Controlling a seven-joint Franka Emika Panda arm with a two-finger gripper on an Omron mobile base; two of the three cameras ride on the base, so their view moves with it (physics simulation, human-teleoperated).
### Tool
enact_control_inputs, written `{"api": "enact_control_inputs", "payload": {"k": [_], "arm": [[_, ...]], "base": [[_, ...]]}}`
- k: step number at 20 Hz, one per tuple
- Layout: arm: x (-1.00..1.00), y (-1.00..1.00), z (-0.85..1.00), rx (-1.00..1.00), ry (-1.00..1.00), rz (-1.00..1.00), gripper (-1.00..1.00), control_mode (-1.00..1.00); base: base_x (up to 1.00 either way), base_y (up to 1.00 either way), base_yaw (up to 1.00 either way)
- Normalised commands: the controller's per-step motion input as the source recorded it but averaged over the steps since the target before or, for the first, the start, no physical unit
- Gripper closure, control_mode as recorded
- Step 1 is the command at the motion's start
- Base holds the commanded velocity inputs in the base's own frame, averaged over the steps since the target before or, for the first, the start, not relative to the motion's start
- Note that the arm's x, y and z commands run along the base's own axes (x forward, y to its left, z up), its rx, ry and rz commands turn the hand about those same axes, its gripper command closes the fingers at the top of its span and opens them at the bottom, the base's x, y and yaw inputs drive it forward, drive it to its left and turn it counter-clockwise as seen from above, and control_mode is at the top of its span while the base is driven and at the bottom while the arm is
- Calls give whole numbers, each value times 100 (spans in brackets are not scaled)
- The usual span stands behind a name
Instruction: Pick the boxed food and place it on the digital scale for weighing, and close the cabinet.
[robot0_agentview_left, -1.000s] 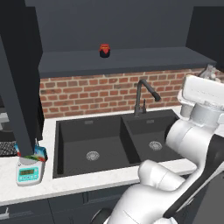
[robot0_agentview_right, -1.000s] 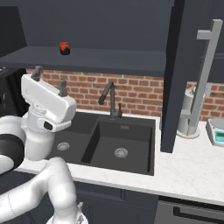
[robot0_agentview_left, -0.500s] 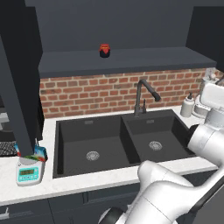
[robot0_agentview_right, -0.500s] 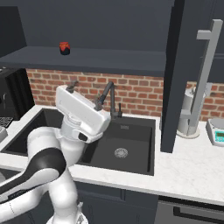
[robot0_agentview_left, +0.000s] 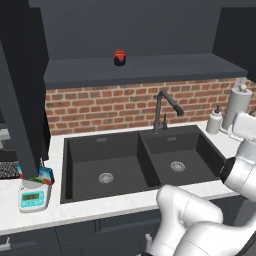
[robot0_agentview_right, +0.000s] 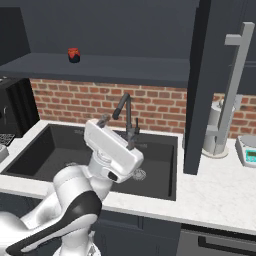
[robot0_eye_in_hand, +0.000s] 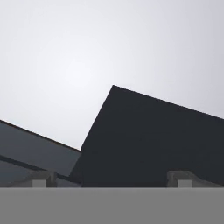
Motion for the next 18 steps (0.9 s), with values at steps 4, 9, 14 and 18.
{"api": "enact_control_inputs", "payload": {"k": [4, 9, 14, 18], "arm": [[1, -70, -22, 0, 0, -3, -100, -100], [3, -61, -24, 0, 10, -4, -100, -100], [7, -40, -55, 0, 19, -5, -100, -100], [5, -54, -51, 0, 11, -5, -100, -100]], "base": [[0, 0, 0], [0, 0, 0], [0, 0, 0], [0, 0, 0]]}}
